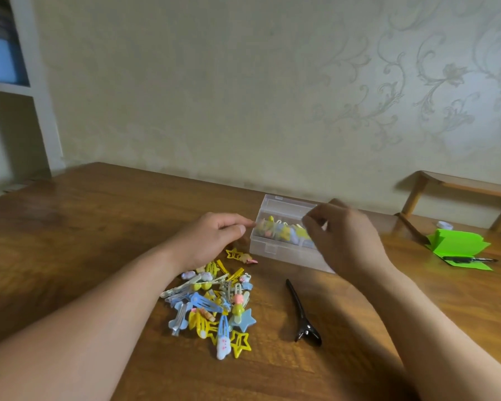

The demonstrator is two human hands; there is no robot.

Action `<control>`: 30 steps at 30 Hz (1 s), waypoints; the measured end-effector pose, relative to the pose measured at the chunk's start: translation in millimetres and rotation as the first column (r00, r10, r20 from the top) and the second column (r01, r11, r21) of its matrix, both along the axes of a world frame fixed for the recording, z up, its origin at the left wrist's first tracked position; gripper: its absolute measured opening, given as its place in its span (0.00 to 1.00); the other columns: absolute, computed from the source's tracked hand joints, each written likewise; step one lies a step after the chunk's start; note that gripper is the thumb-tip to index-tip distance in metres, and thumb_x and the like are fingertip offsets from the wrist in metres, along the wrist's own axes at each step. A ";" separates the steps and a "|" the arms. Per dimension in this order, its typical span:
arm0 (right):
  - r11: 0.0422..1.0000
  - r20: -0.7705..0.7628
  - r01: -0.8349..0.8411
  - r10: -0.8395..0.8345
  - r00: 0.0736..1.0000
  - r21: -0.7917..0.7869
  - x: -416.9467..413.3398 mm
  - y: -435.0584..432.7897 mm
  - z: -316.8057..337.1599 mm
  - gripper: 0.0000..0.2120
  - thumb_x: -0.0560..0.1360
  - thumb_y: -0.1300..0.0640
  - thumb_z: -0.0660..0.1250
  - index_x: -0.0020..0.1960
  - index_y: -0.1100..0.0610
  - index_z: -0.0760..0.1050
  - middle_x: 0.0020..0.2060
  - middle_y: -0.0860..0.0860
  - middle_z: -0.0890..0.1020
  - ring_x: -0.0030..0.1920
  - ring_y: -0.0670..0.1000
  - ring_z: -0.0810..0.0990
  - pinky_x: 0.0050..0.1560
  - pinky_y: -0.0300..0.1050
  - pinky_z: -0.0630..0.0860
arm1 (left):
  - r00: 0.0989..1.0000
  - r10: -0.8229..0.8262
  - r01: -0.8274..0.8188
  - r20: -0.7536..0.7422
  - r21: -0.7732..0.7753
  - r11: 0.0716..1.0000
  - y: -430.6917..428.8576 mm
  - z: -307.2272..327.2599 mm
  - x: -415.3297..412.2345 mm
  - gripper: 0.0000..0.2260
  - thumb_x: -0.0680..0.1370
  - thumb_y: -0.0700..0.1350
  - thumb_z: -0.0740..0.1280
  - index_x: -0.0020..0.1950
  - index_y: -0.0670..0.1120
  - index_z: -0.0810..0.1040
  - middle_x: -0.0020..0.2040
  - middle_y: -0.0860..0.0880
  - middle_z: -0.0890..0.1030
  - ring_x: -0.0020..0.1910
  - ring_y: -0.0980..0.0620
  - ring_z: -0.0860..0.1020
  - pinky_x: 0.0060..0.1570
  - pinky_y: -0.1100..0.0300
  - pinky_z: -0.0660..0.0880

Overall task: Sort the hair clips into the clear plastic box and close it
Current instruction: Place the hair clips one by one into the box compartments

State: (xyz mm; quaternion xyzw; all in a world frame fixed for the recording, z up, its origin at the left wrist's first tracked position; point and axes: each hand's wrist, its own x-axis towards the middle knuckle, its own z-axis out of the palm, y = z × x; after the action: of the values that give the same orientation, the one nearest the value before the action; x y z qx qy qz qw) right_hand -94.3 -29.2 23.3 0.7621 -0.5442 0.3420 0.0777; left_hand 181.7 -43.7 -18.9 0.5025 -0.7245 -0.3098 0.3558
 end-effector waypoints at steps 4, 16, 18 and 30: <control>0.971 -0.107 -0.211 0.224 0.969 0.116 39.2 24.5 -3.0 0.07 0.83 0.51 0.68 0.53 0.48 0.85 0.47 0.42 0.84 0.40 0.41 0.79 0.38 0.31 0.70 | 0.994 0.075 -0.074 0.078 -0.022 0.997 1.4 4.6 -1.2 0.12 0.88 0.49 0.64 0.67 0.59 0.83 0.59 0.63 0.83 0.58 0.62 0.80 0.55 0.62 0.75; 0.955 -0.424 -0.085 0.205 0.882 0.284 71.5 22.1 -17.2 0.12 0.86 0.49 0.60 0.60 0.47 0.81 0.49 0.49 0.85 0.48 0.54 0.83 0.46 0.49 0.82 | 0.920 0.083 -0.063 0.384 -0.064 0.996 -1.0 4.6 2.5 0.03 0.81 0.54 0.75 0.50 0.57 0.83 0.57 0.59 0.76 0.58 0.59 0.74 0.64 0.50 0.75; 0.951 -0.413 -0.082 0.206 0.887 0.299 68.1 22.6 -16.1 0.10 0.85 0.49 0.60 0.58 0.47 0.80 0.49 0.49 0.85 0.47 0.53 0.82 0.47 0.49 0.83 | 0.932 0.053 -0.041 0.359 -0.041 0.998 -0.1 5.9 2.4 0.04 0.80 0.54 0.76 0.48 0.56 0.84 0.56 0.59 0.77 0.57 0.59 0.75 0.63 0.51 0.76; 0.877 -0.319 -0.061 0.237 0.918 0.477 48.3 27.0 -5.3 0.09 0.84 0.45 0.64 0.60 0.45 0.79 0.49 0.43 0.83 0.47 0.44 0.80 0.45 0.38 0.79 | 0.974 0.100 -0.105 0.202 0.015 0.994 1.7 6.2 2.0 0.07 0.85 0.53 0.67 0.52 0.57 0.85 0.53 0.60 0.85 0.54 0.59 0.81 0.55 0.57 0.78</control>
State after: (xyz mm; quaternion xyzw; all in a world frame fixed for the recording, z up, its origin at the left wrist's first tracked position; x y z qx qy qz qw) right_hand -45.9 -2.2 18.0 0.8494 -0.5235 0.0604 -0.0308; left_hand 183.6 -42.0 -12.7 0.5723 -0.7259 -0.2478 0.2900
